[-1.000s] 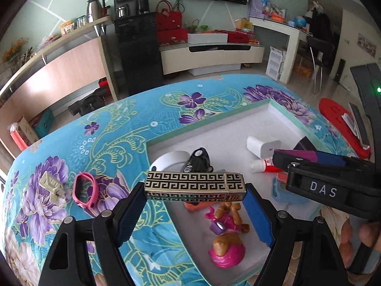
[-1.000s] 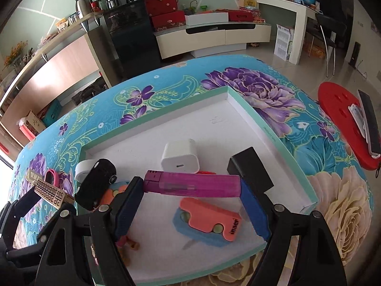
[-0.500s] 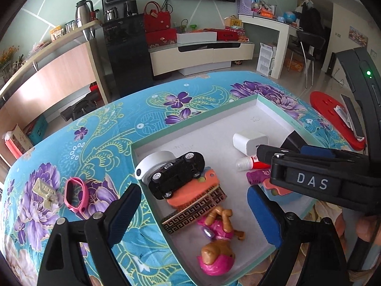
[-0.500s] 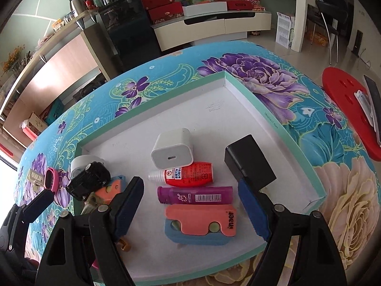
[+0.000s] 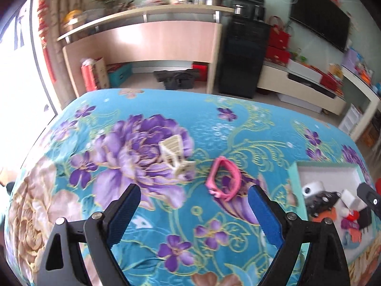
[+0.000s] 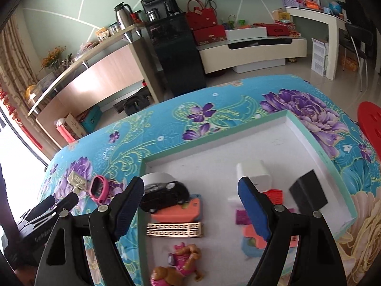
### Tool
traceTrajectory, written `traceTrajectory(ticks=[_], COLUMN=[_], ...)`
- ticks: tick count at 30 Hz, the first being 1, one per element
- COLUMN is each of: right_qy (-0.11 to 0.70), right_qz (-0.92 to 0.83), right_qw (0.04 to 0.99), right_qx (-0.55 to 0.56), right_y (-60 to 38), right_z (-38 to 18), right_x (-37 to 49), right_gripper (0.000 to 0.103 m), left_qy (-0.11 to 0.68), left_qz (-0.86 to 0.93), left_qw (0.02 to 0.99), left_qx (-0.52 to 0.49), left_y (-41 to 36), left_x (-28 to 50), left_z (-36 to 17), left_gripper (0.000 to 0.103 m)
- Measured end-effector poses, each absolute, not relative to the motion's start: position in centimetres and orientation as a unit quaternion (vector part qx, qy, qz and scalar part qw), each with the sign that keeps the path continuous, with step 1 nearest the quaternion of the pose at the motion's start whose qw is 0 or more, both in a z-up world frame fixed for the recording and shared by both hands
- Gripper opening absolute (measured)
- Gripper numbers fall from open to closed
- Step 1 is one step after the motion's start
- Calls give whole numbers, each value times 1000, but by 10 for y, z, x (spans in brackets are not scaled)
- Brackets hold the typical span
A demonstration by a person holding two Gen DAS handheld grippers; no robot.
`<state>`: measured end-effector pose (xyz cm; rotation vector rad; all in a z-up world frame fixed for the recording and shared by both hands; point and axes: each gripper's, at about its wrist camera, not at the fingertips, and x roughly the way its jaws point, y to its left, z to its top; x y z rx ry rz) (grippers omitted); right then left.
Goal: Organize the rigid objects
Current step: 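Move both open tools back to the white clip holder and pink watch band, then grasp the white clip holder with the left tool while the right tool grasps the pink watch band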
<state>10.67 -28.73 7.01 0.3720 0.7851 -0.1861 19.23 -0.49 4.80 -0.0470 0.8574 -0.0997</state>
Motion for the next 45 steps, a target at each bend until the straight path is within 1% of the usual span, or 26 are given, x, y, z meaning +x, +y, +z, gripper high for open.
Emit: traceTrajectory(ticks=[2, 3, 8, 18, 26, 35, 36, 37, 38, 39, 40, 41, 42, 43, 44, 45], right_qy=[383, 386, 401, 461, 479, 466, 465, 463, 461, 459, 458, 457, 456, 456, 455, 455], right_qz=[-70, -59, -3, 53, 48, 38, 39, 41, 45, 48, 51, 56, 61, 61, 61, 61], right_qw=[907, 907, 907, 883, 875, 883, 884, 885, 885, 886, 887, 887, 887, 887, 887, 887], right_qx=[164, 157, 130, 68, 42, 38, 37, 36, 38, 40, 42, 45, 47, 47, 48, 50], right_y=[-267, -256, -204, -133, -115, -121, -121, -120, -120, -121, -120, -121, -120, -120, -120, -121], right_z=[70, 70, 61, 5, -23, -26, -26, -26, -26, -25, -25, -24, -24, -24, -24, -23], right_x=[119, 126, 159, 212, 237, 250, 250, 250, 250, 249, 249, 249, 249, 249, 249, 248], right_gripper=[82, 82, 82, 82, 82, 82, 82, 79, 77, 72, 65, 61, 57, 57, 56, 56], left_qy=[417, 416, 426, 455, 467, 469, 469, 470, 471, 471, 472, 471, 471, 471, 471, 471], left_qz=[-21, -9, 15, -32, -57, -60, -62, -62, -63, -63, -65, -67, -68, -69, -69, -69], left_qw=[907, 907, 898, 879, 877, 879, 878, 878, 878, 877, 877, 877, 877, 877, 877, 877], left_qx=[-49, -58, -106, -139, -104, -69, -68, -68, -68, -68, -69, -70, -71, -70, -68, -67], left_y=[20, 30, 63, 65, 43, 24, 23, 22, 21, 21, 21, 20, 20, 20, 19, 18], left_x=[197, 198, 211, 251, 270, 289, 290, 291, 292, 292, 292, 292, 291, 291, 290, 289], left_z=[44, 43, 36, 28, 17, 3, 2, 1, 0, -1, -1, -1, -1, 0, 0, 1], left_gripper=[102, 103, 103, 103, 103, 102, 97, 90, 85, 77, 67, 61, 47, 37, 33, 33])
